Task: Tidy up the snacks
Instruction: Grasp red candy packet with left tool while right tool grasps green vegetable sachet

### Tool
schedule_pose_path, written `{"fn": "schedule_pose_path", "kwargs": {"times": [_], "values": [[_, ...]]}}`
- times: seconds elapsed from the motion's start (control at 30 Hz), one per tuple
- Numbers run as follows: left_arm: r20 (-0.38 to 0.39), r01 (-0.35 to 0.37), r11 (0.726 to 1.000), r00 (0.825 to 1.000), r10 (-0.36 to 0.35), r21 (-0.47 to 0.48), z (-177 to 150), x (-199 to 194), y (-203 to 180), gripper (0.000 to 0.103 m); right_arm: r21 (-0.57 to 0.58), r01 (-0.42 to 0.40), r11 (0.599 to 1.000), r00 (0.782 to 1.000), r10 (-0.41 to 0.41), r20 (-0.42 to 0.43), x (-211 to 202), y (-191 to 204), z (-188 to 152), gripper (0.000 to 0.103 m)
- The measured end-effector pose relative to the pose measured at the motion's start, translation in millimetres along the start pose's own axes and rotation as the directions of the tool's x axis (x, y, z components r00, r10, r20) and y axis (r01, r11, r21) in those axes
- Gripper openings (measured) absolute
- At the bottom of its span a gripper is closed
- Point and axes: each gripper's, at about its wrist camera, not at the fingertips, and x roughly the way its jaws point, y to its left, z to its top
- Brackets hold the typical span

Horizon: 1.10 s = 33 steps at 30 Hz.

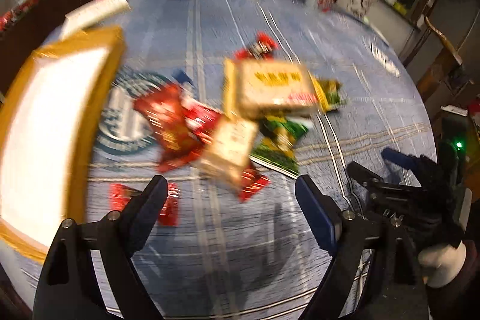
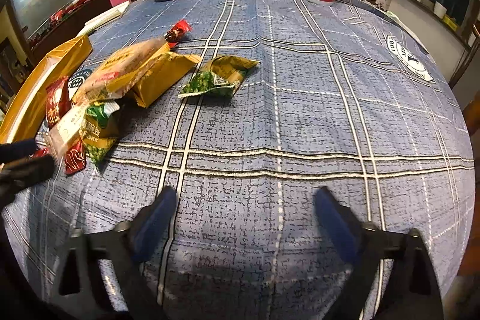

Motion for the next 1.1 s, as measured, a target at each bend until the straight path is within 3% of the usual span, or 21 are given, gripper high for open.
{"fn": "schedule_pose_path", "kwargs": {"times": [0.07,0.17,0.3,0.37,0.43,0.5,0.8,0.83,0.87,0.9,1.1], "values": [[0.029,-0.026,0.999,0.999,0.027,-0.019,1.2,-7.7,17.6,0.088,0.022,-0.018,1.000,1.000,0.018,0.017,-7.8,0.3,2.7,0.082],[0.006,-0.048,0.996,0.999,0.049,-0.079,6.7,-1.3,41.3,0.088,0.037,-0.108,0.993,0.993,0.106,0.048,-19.3,10.9,11.6,0.082],[-0.026,-0.011,0.985,1.000,0.007,-0.170,18.3,11.7,64.1,0.087,0.047,-0.244,0.969,0.970,0.243,0.033,-16.0,35.2,29.0,0.081],[-0.022,0.016,0.983,1.000,-0.020,-0.183,25.4,14.5,67.7,0.079,0.065,-0.289,0.955,0.957,0.288,0.017,-7.8,48.3,38.0,0.081],[-0.018,0.030,0.985,0.999,-0.034,-0.167,32.9,14.5,68.8,0.069,0.075,-0.293,0.953,0.956,0.294,0.006,0.9,59.8,45.2,0.075],[-0.018,0.048,0.987,0.999,-0.051,-0.151,40.0,19.4,66.0,0.066,0.085,-0.293,0.952,0.956,0.294,-0.004,9.6,68.6,49.8,0.071],[-0.066,0.061,0.993,0.995,-0.069,-0.104,50.7,54.9,59.7,0.066,0.094,-0.247,0.964,0.968,0.251,-0.026,27.0,84.8,51.3,0.048],[-0.075,0.068,0.992,0.994,-0.076,-0.103,49.1,58.7,59.2,0.062,0.093,-0.249,0.964,0.967,0.253,-0.026,27.0,85.1,50.5,0.037],[-0.079,0.071,0.993,0.994,-0.079,-0.099,48.2,60.5,59.6,0.042,0.094,-0.256,0.962,0.965,0.259,-0.030,28.1,85.5,50.2,0.033],[-0.092,0.070,0.993,0.993,-0.079,-0.091,46.8,63.7,58.9,0.031,0.097,-0.259,0.961,0.965,0.262,-0.027,27.8,85.0,49.5,0.033],[-0.064,0.085,0.994,0.994,-0.089,-0.065,41.3,49.4,54.1,0.027,0.134,-0.290,0.948,0.955,0.295,-0.018,20.7,78.8,43.6,0.031]]}}
